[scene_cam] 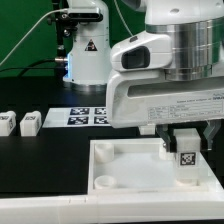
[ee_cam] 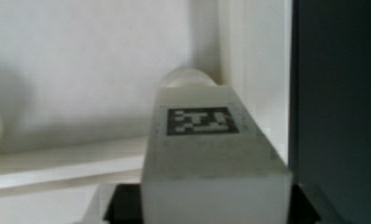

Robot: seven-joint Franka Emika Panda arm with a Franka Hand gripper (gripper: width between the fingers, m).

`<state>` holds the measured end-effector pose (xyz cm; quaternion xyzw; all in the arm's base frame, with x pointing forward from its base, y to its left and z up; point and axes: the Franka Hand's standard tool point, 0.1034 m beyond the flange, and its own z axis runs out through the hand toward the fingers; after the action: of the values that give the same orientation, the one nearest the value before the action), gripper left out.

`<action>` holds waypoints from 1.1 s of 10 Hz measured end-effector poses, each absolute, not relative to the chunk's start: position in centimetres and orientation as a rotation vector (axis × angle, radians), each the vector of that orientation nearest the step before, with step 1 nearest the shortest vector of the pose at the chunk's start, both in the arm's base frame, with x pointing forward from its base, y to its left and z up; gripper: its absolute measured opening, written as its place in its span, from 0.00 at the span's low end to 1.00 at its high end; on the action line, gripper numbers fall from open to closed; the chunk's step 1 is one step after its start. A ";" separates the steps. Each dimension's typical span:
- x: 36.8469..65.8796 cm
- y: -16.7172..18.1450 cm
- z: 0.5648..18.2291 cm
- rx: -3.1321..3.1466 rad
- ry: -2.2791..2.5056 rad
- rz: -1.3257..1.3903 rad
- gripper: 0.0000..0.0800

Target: Assemble one leg

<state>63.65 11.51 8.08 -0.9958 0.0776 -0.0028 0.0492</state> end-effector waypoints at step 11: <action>62.6 11.9 7.7 -2.056 2.019 0.035 0.69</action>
Offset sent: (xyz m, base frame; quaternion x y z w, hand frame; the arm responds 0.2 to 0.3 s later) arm -0.0167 0.0181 -0.0113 0.0359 0.0159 0.4101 0.9112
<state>62.63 11.94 7.69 -0.7075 0.6947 0.0121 0.1293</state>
